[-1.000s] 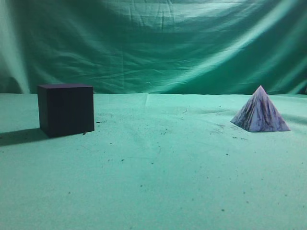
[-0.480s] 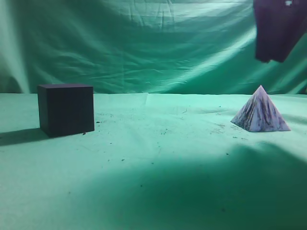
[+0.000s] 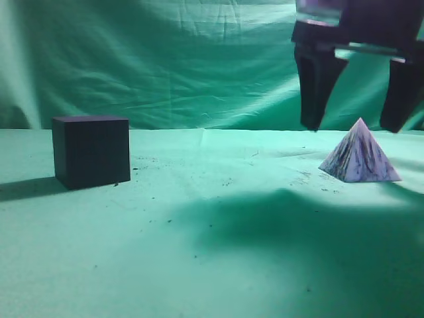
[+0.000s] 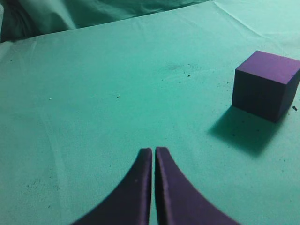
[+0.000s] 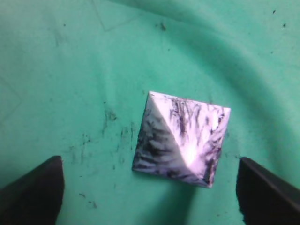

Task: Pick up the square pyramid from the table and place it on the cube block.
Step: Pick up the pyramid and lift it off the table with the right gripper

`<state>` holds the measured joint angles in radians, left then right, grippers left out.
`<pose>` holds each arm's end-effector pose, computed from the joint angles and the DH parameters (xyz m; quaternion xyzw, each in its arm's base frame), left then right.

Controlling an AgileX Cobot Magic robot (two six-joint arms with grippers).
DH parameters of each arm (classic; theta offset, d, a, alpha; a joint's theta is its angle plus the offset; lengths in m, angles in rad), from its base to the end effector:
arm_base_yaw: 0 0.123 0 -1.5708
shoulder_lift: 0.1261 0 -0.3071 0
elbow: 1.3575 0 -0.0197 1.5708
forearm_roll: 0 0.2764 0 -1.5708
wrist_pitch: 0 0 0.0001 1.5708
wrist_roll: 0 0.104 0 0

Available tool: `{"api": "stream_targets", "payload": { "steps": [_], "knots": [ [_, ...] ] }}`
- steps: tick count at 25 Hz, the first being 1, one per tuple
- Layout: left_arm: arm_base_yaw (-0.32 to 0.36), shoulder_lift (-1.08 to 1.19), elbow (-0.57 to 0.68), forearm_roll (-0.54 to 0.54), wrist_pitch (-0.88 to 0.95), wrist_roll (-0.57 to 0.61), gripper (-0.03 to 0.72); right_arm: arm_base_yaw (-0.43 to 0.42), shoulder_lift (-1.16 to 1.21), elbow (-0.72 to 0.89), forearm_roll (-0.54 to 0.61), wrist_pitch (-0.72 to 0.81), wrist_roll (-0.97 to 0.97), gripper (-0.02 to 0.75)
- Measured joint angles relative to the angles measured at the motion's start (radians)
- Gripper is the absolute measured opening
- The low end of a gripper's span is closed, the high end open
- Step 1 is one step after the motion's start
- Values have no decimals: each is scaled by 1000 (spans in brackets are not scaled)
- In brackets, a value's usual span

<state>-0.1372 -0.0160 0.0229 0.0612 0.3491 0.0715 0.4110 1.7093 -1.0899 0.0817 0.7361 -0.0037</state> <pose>0.0686 -0.0073 0.1709 0.0993 0.7891 0.0058 0.6062 0.3273 0.1489 0.1970 -0.1781 0.9719 0.0615 0.1410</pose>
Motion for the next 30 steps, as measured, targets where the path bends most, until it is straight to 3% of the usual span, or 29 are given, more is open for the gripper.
{"api": "stream_targets", "payload": {
  "steps": [10, 14, 15, 17, 18, 20, 26, 27, 30],
  "knots": [
    [0, 0, 0, 0, 0, 0, 0, 0, 133, -4, -84, -30, -25, 643],
    [0, 0, 0, 0, 0, 0, 0, 4, 147, -9, -87, -49, -27, 513],
    [0, 0, 0, 0, 0, 0, 0, 4, 148, -11, -85, -52, -27, 529],
    [0, 0, 0, 0, 0, 0, 0, 6, 153, -15, -83, -51, -27, 428],
    [0, 0, 0, 0, 0, 0, 0, 6, 153, -16, -87, -46, -27, 435],
    [0, 0, 0, 0, 0, 0, 0, 6, 153, -20, -96, -39, -25, 374],
    [0, 0, 0, 0, 0, 0, 0, 13, 166, -91, -142, 88, -21, 379],
    [0, 0, 0, 0, 0, 0, 0, 15, 166, -112, -158, 123, -39, 337],
    [0, 0, 0, 0, 0, 0, 0, 55, 147, -187, -175, 204, -63, 355]
  ]
}}
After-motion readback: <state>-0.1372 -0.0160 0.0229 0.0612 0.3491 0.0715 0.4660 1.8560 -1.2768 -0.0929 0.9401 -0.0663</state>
